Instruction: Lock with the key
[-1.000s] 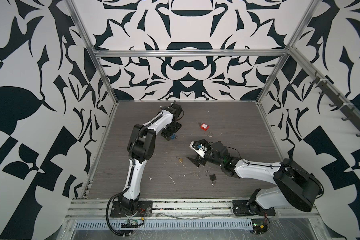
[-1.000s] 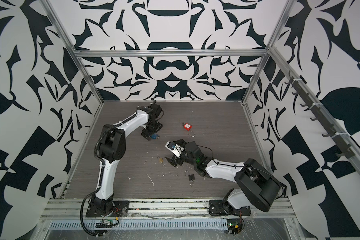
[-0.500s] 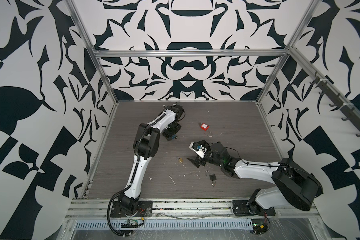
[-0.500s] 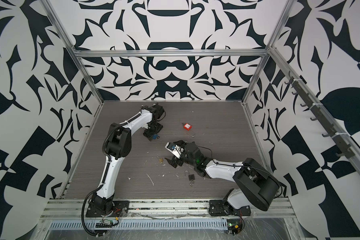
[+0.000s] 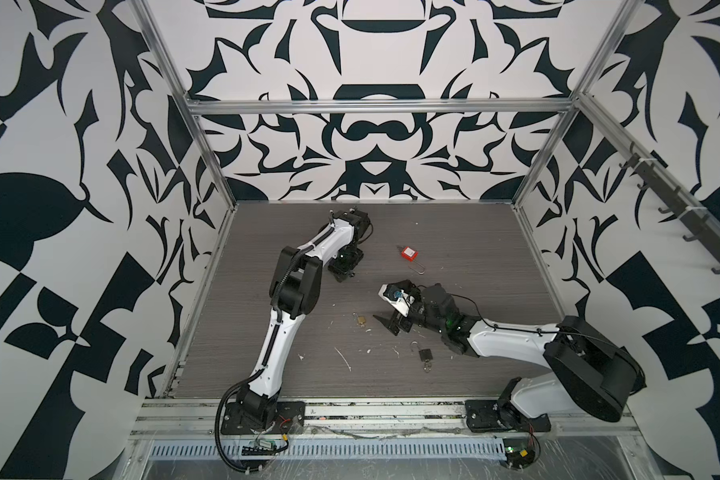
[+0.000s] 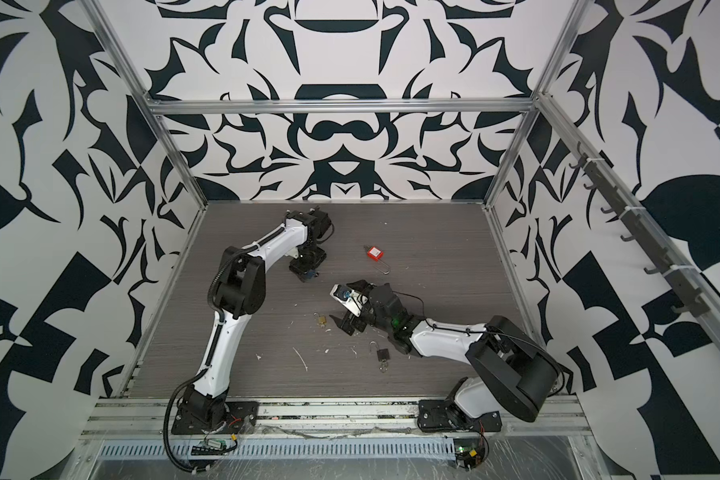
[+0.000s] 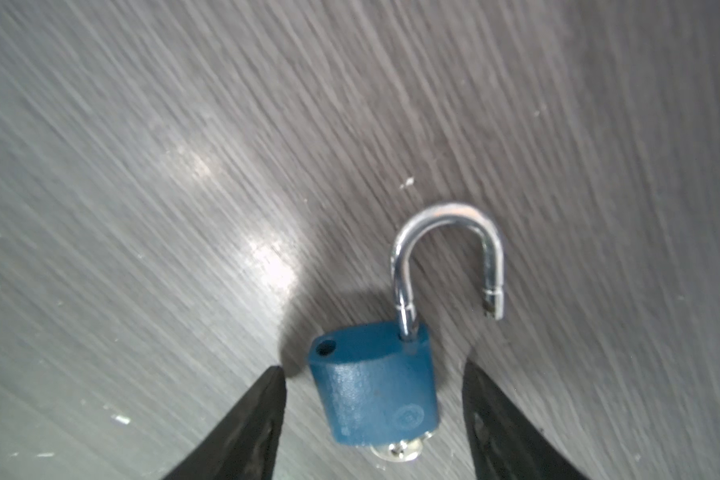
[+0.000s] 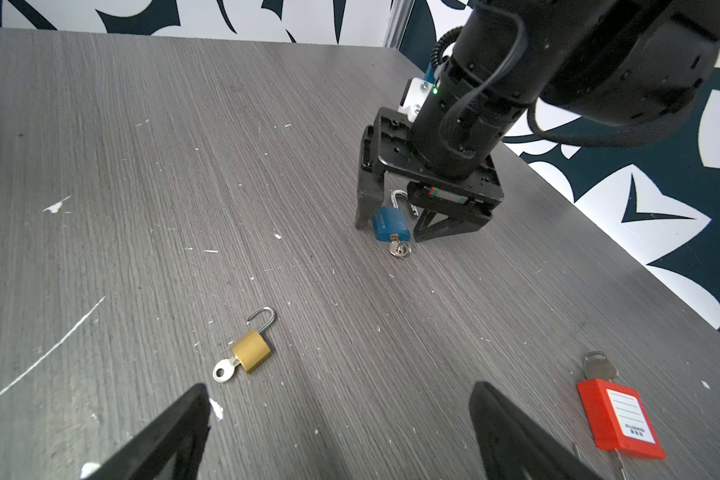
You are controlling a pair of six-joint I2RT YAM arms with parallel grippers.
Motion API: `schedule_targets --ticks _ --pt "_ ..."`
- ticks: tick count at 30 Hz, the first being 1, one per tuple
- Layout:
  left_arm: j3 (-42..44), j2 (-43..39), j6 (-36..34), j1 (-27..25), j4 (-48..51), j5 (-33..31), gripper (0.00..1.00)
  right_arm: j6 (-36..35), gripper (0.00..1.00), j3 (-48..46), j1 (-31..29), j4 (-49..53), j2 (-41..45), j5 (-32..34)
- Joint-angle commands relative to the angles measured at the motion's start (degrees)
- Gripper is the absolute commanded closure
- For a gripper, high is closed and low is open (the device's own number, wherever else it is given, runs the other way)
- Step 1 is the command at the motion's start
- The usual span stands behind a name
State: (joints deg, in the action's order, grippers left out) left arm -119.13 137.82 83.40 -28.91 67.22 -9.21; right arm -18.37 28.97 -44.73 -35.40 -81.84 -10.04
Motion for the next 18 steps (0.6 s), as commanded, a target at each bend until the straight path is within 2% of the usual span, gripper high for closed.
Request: schedule_targets --ticks 1,14,18 --pt "1.2 2.0 0.9 -0.1 4.9 -1.2 0.38 -0.5 0.0 0.5 -0.3 -1.1 -0.1 0.7" --pt "1.0 3.7 -1.0 0.1 3.7 -1.5 0.42 -0.5 0.01 1.0 -0.3 0.3 0.4 1.1" --pt "1.2 4.1 -1.6 0.1 3.5 -1.5 0.48 -0.5 0.01 1.1 -0.4 0.8 0.8 1.6"
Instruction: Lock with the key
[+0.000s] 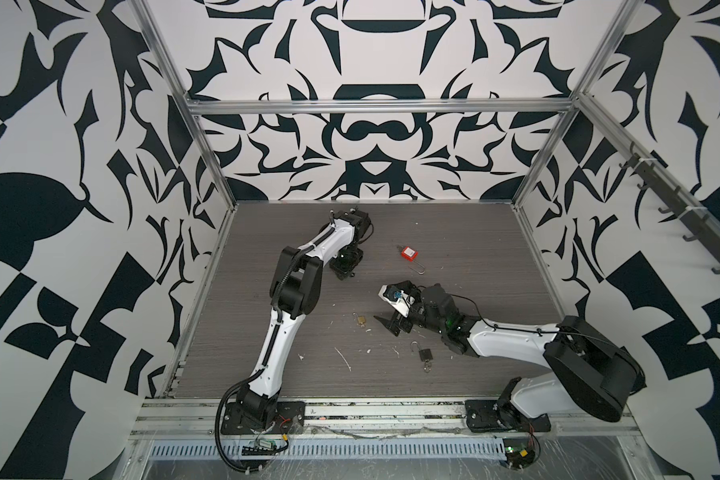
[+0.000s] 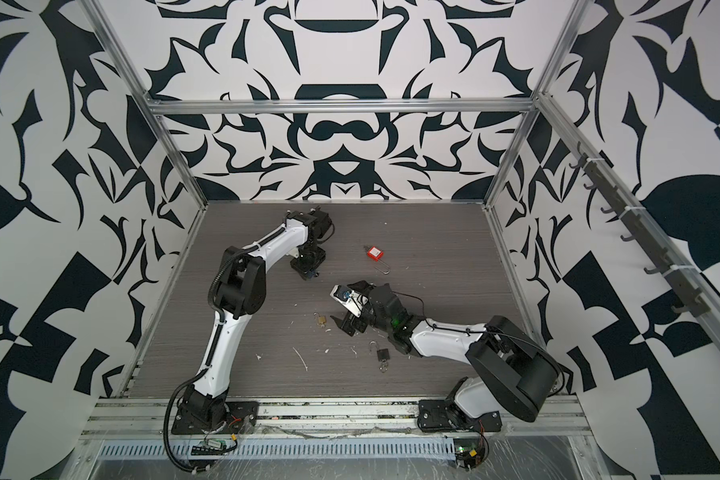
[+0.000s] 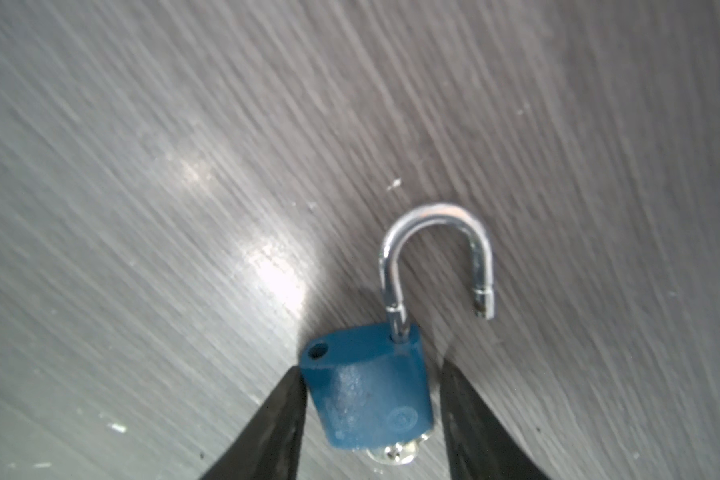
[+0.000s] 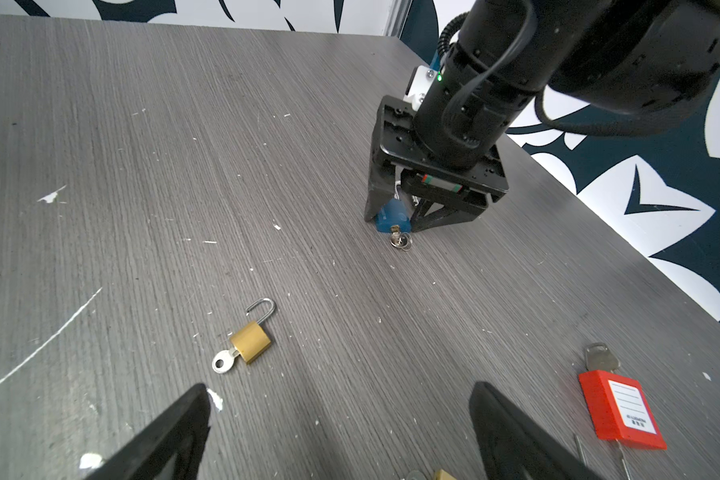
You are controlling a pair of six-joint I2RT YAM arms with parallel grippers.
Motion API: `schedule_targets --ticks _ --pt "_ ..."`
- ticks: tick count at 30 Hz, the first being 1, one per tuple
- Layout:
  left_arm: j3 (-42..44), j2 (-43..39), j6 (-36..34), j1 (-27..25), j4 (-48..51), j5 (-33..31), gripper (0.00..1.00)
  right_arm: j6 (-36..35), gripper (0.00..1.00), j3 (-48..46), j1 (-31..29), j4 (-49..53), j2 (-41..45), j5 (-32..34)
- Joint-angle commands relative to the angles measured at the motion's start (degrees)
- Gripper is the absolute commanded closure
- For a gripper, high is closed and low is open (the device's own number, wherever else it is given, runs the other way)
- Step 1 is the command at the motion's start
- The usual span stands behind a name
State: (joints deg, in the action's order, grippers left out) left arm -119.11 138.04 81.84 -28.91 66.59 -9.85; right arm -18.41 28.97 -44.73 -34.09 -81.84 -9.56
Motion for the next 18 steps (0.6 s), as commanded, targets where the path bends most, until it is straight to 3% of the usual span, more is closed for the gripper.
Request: schedule_targets --ticks 1,5,11,15,18 --pt "1.4 3.7 0.0 0.1 4.2 -0.9 0.5 -0.4 0.01 1.2 -0.3 -0.2 1.0 1.2" --pt "2.7 2.8 -0.8 0.1 3.1 -1.9 0.58 -0.5 0.01 1.5 -0.3 1.2 1.6 1.6" --pt "4.1 0.5 -3.2 0.0 1.9 -3.7 0.78 -0.5 0.0 2.0 -0.3 1.9 2.6 3.1" --pt "4.9 -3.1 -10.0 0.1 0.3 -6.2 0.99 0.9 0.0 2.0 -0.3 0.0 5.1 7.7" --pt "6.8 -7.5 -18.7 0.2 -3.9 -6.3 1.0 3.8 0.0 2.9 -0.3 -1.1 7.8 13.4"
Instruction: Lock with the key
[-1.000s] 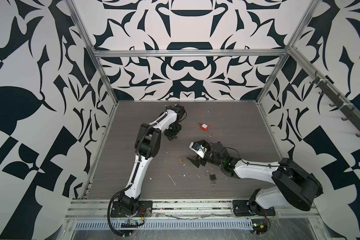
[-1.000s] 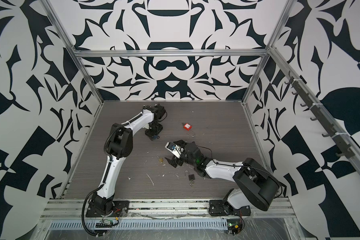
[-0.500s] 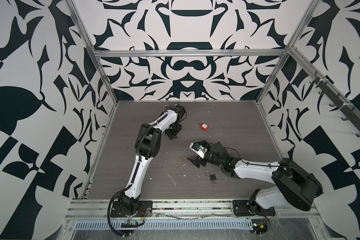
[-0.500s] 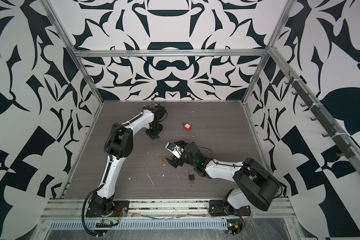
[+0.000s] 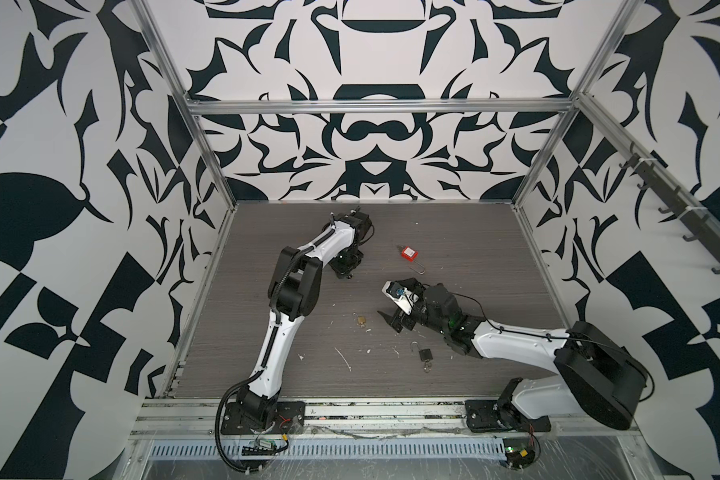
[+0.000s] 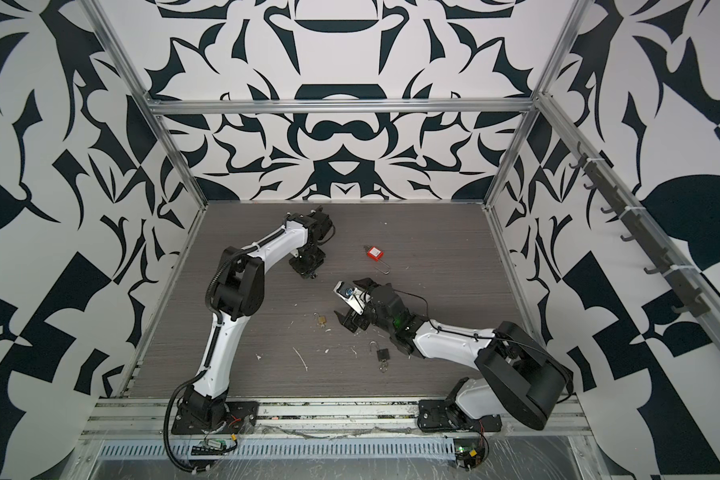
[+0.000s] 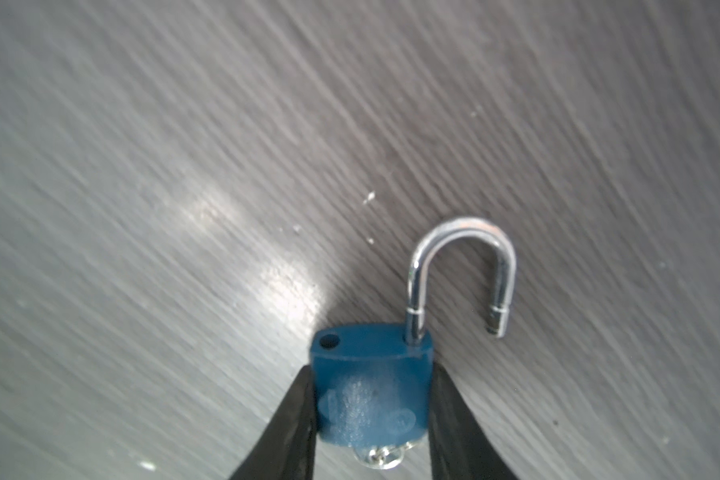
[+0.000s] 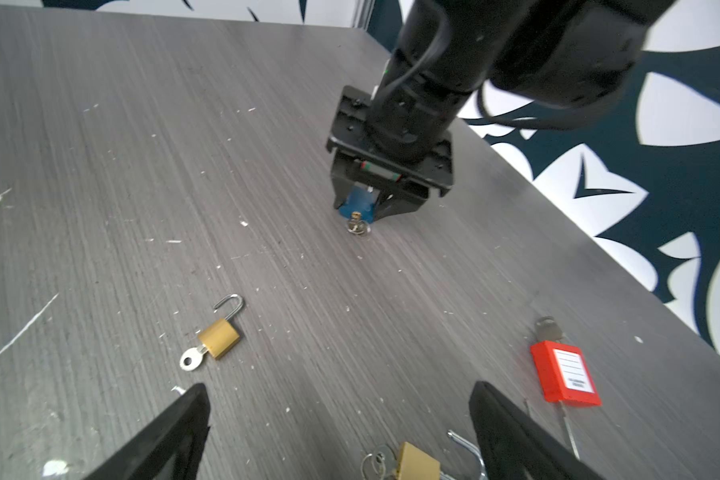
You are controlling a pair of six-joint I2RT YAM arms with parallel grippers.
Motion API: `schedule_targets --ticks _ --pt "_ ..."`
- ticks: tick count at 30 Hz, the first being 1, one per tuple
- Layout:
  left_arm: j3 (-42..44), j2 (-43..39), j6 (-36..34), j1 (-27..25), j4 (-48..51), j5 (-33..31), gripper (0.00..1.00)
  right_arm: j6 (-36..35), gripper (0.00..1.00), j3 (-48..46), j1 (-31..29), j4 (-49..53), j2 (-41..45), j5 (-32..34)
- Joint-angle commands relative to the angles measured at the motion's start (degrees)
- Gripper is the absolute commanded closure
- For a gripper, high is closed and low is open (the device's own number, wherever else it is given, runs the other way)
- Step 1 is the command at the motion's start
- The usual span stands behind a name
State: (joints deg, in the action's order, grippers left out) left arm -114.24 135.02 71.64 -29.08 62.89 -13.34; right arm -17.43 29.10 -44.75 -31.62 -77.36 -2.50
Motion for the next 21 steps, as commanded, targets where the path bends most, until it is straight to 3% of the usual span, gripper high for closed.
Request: schedule_targets --ticks 1,7,11,16,21 --pt "3.7 -6.7 -12.8 0.3 -3.7 -2.6 1.0 4.0 0.0 3.4 -0.3 -3.5 4.3 8.4" --pt "20.3 -22.6 -36.8 0.4 -26.9 1.9 1.0 12.5 0.0 10.7 -0.2 3.4 8.3 24.3" --pt "26.2 -29.5 -49.4 0.4 -33.5 5.3 1.0 18.0 0.0 15.0 0.8 10.7 11.0 27.8" --pt "32.7 -37.5 -63.7 0.4 -39.1 13.3 1.0 26.4 0.0 20.2 5.3 21.3 13.5 20.4" --pt "41.4 -46.1 -71.3 0.4 -47.5 21.1 1.0 34.8 0.0 26.0 12.9 31.9 13.4 5.1"
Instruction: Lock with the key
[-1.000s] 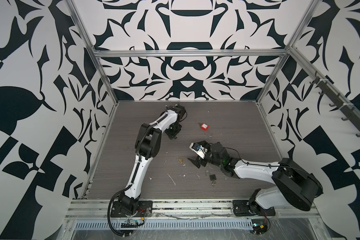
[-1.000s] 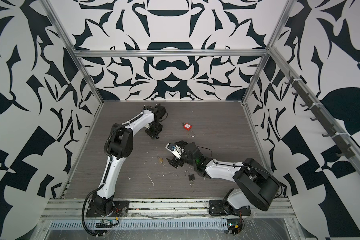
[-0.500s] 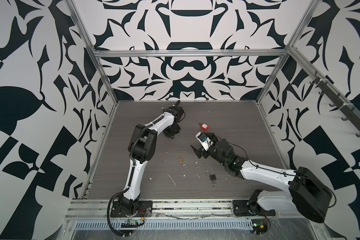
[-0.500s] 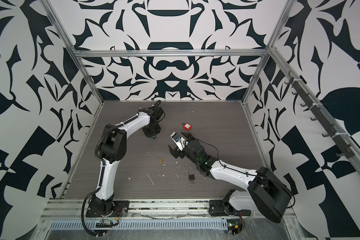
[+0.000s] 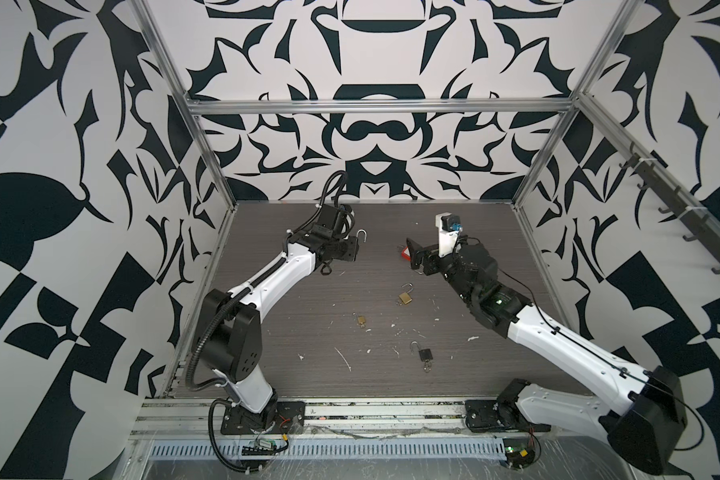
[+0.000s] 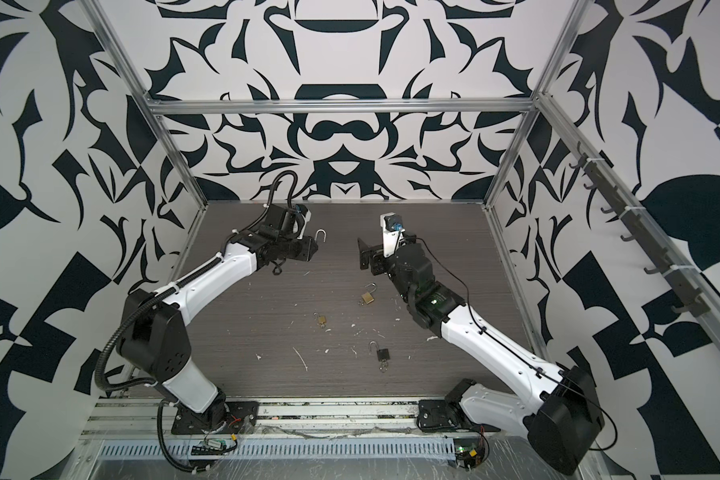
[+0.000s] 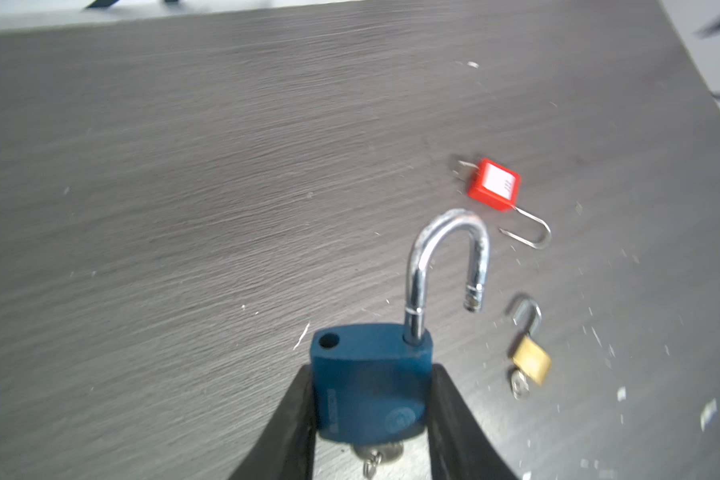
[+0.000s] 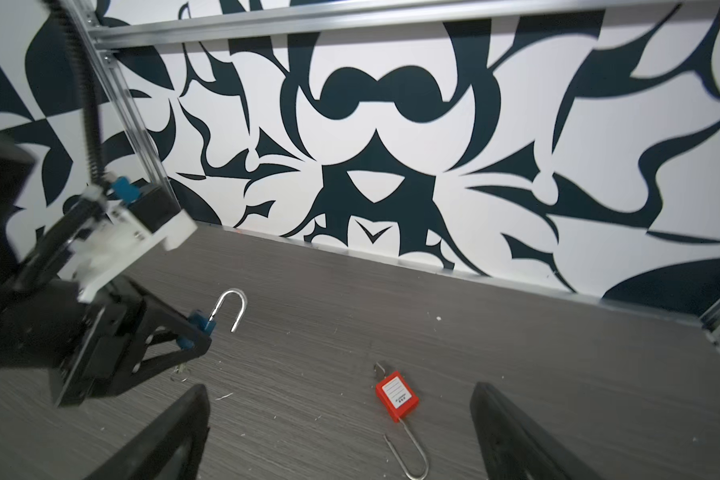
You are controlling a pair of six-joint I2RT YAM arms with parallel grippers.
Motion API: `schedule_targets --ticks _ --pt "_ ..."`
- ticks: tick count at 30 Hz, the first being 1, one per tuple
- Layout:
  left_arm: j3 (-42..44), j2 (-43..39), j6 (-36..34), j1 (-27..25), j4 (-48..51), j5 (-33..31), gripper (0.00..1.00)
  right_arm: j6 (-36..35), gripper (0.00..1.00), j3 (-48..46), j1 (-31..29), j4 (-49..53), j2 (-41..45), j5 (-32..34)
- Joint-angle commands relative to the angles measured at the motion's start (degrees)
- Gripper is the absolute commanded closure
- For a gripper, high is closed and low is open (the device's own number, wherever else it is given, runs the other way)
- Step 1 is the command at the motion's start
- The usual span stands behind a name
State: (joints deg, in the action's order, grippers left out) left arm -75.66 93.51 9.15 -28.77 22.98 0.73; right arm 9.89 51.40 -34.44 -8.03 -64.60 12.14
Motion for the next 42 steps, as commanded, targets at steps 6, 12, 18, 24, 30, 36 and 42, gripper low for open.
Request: schedule_targets --ticks 6,12,18,24,30,36,42 --pt "11.7 -11.7 -17.9 0.0 -15.2 18.0 1.0 5.3 0.0 6.8 7.1 14.2 0.4 -28.1" --pt "25.5 -18.4 -28.8 -0.4 -29.8 26.8 1.0 2.8 0.0 8.5 7.0 16.3 -2.5 -47.8" --pt "32.4 -22.2 -34.6 -1.2 -36.7 30.7 1.0 0.3 0.01 8.6 5.4 17.5 -4.1 -51.6" --pt "32.6 -21.2 -34.9 -2.6 -36.0 34.5 1.0 -5.6 0.0 9.2 1.2 21.8 -4.6 -46.0" --pt "31.4 -20.9 -33.5 -2.7 -35.1 35.5 1.0 -9.1 0.01 8.5 -0.2 22.9 -4.3 -42.1" --pt "30.5 -17.9 -32.5 -2.7 -34.5 35.7 1.0 -10.5 0.04 7.9 -0.5 23.7 -5.6 -40.2" --pt "29.8 -16.9 -31.8 -2.7 -34.0 35.3 1.0 -11.2 0.15 8.5 -0.5 24.3 -7.4 -38.0"
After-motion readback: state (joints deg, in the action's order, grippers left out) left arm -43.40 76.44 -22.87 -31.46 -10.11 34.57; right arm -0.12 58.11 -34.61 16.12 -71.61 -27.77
